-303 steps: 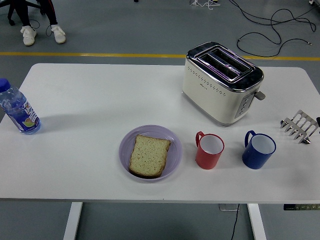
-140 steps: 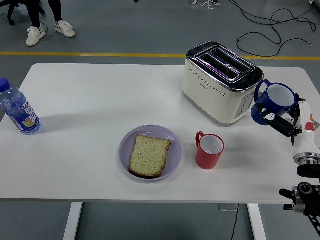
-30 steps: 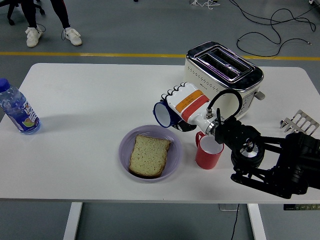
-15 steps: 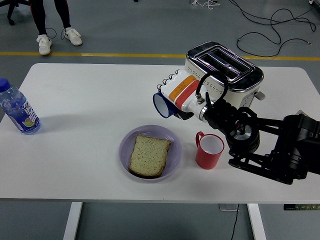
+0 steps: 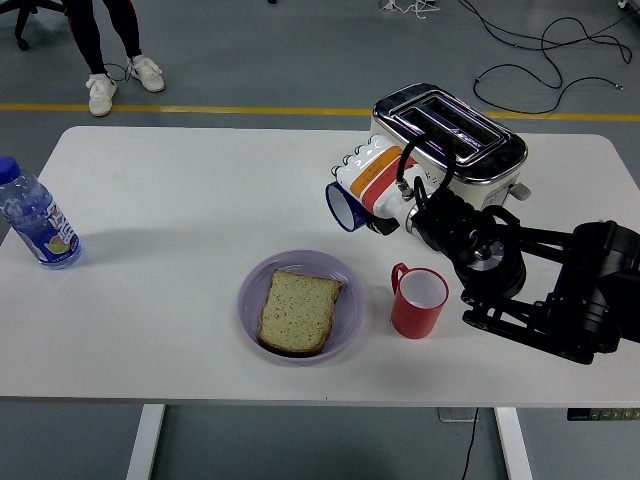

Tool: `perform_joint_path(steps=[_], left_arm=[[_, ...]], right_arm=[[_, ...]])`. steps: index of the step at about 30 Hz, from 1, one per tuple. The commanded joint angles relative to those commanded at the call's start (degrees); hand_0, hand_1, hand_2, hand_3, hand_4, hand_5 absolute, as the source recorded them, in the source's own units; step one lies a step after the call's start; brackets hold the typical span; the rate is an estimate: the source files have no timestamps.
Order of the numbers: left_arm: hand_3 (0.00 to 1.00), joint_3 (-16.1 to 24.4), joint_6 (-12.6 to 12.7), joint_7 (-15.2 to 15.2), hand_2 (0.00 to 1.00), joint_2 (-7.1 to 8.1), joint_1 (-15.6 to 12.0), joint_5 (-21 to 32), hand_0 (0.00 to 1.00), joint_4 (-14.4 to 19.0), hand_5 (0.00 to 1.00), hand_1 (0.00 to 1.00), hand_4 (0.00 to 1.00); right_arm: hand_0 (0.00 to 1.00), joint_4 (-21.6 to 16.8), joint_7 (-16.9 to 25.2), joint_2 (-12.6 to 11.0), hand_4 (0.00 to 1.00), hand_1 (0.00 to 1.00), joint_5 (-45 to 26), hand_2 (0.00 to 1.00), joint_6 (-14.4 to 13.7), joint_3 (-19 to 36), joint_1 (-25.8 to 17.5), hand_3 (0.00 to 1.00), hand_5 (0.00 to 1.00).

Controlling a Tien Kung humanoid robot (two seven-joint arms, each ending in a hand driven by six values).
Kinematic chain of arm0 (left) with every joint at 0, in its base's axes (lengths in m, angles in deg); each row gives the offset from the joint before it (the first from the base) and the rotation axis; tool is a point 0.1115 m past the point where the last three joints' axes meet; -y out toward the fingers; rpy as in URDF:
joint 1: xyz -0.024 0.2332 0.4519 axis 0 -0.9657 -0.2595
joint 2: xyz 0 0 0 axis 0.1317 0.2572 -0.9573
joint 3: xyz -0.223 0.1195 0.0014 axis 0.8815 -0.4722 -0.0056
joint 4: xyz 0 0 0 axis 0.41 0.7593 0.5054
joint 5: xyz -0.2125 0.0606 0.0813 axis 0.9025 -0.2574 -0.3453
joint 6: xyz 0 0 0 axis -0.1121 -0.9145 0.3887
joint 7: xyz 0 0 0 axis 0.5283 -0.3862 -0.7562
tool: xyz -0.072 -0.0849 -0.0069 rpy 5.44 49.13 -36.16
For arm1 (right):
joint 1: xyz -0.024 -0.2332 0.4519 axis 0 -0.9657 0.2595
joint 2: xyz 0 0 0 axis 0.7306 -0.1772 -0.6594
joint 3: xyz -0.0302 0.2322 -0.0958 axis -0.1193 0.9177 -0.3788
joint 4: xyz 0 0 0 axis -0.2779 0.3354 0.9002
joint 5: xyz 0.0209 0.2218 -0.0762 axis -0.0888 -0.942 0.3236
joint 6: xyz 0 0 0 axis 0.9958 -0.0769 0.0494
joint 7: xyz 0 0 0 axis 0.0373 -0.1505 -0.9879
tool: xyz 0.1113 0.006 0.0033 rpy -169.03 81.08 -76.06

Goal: Pick up the cup,pour liquid into bread,place the cup on the desk

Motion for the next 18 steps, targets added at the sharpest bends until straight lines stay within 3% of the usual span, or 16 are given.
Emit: perform_joint_path(steps=[10, 18], left_arm=[[0.608, -0.31, 0.04, -0.07, 0.717, 0.0, 0.36, 0.45, 0.658, 0.0, 0.93, 0.697, 0.344], [0.608, -0.4, 0.1, -0.16, 0.717, -0.04, 0.58, 0.55, 0.658, 0.0, 0.93, 0.698, 0.345]], right_arm=[[0.365, 0.07, -0.13, -0.06, 0.565, 0.366, 0.07, 0.507, 0.87, 0.24, 0.17, 0.552, 0.002], [0.359, -0.93, -1.83, -0.9, 0.57, 0.363, -2.22, 0.505, -2.08, -1.56, -0.76, 0.552, 0.002]])
